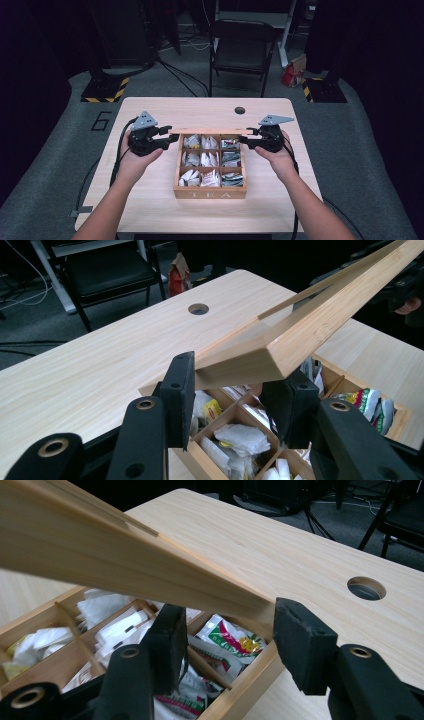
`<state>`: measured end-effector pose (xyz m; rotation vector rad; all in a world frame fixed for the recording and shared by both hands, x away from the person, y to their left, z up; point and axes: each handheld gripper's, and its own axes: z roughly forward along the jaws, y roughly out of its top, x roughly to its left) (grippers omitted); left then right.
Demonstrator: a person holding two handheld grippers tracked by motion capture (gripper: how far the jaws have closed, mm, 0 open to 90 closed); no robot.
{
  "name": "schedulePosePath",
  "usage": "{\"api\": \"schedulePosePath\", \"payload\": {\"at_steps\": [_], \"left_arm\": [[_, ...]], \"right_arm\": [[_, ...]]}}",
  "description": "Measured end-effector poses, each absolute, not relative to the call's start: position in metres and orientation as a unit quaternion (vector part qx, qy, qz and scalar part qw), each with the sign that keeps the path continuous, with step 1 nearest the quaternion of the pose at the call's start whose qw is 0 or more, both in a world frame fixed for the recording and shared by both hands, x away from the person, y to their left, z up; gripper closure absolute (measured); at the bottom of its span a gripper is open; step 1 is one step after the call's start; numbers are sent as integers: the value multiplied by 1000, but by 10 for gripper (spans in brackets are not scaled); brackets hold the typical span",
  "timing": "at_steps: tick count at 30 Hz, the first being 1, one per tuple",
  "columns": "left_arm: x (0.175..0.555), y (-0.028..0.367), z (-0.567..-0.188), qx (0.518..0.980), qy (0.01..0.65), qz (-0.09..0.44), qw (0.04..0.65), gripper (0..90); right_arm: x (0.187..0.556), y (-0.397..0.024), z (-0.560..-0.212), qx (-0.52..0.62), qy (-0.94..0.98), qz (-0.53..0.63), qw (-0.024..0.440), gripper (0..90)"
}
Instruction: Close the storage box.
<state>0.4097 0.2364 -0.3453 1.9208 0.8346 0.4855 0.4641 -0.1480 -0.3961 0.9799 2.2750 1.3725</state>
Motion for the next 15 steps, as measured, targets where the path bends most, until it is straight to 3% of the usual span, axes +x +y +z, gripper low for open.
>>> {"api": "schedulePosePath", "payload": {"at_steps": [15], "left_arm": [[387, 238, -366, 788, 334, 202, 477, 570]], "right_arm": [[411, -153, -392, 306, 803, 485, 163, 460]]}}
